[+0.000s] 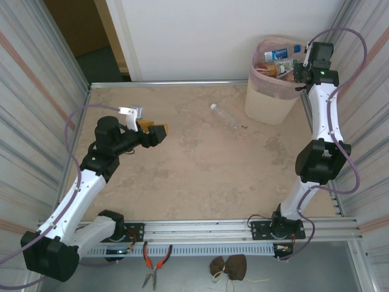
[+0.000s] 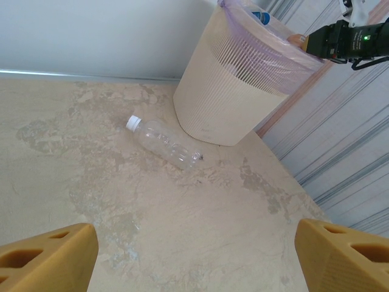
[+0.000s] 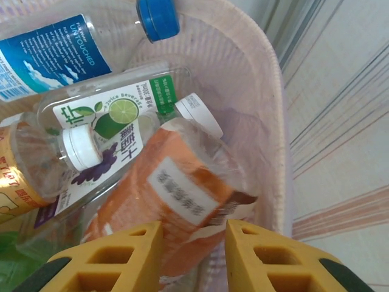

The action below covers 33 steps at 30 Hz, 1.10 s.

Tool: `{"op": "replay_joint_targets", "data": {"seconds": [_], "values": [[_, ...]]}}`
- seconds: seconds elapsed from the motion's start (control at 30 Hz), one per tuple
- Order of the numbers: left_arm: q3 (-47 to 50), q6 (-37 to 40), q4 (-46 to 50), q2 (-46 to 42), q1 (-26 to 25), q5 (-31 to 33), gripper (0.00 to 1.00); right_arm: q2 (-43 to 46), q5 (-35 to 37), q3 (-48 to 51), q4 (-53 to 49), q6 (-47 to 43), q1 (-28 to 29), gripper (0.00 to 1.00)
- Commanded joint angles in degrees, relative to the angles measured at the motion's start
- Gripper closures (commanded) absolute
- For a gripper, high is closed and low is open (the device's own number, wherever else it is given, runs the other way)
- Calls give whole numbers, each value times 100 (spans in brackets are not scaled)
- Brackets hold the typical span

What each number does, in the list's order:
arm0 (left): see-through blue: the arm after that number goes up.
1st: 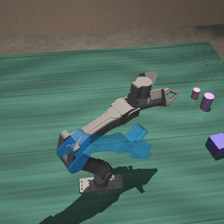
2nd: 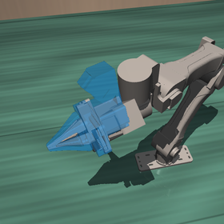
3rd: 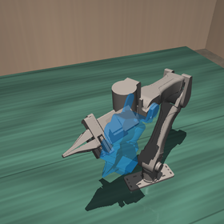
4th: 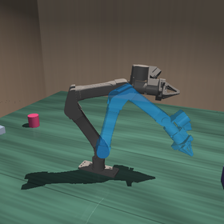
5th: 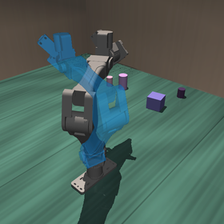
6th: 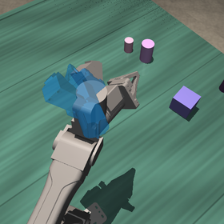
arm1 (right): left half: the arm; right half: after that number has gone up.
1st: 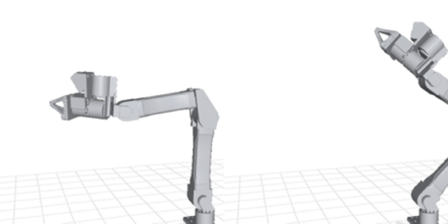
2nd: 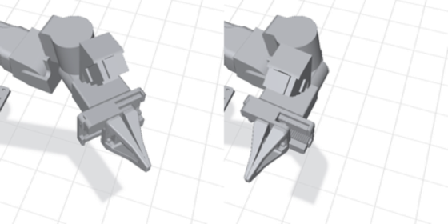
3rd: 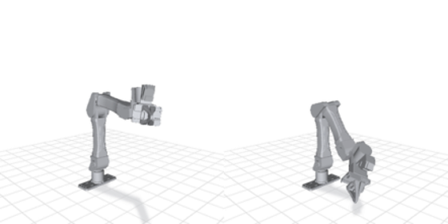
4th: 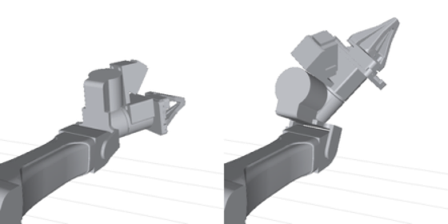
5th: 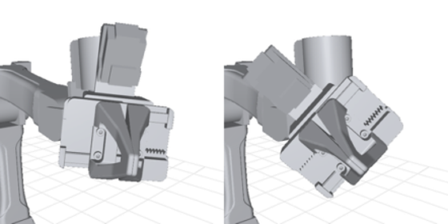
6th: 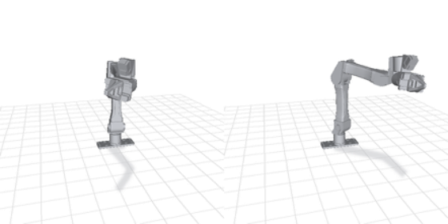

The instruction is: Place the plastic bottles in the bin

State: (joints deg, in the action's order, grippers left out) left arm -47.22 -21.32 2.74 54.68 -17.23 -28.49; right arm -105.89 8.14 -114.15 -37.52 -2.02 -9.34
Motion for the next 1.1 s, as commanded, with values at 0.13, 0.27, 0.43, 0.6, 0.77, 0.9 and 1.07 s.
{"op": "replay_joint_targets", "data": {"seconds": [0.13, 0.27, 0.43, 0.6, 0.77, 0.9, 1.07], "values": [[3, -59, -210, -58, 39, -185, 16, 718, -321, -55, -226, 174, 21, 68], [-33, -48, -222, -3, 36, -248, 16, 783, -837, -195, -383, 399, -62, 67], [-90, -57, -257, 89, 36, -358, 16, 539, -1389, -475, -456, 654, -279, 67], [-121, -64, -266, 128, 39, -400, 16, -241, -1836, -1297, -475, 670, -398, 68], [-105, -68, -257, 112, 42, -361, 16, -973, -2044, -1997, -559, 712, -468, 72], [-78, -61, -245, 63, 38, -344, 16, -1245, -2049, -1903, -633, 714, -498, 76], [-85, -65, -239, 87, 43, -387, 16, -1121, -2133, -1487, -619, 793, -506, 80]]}}
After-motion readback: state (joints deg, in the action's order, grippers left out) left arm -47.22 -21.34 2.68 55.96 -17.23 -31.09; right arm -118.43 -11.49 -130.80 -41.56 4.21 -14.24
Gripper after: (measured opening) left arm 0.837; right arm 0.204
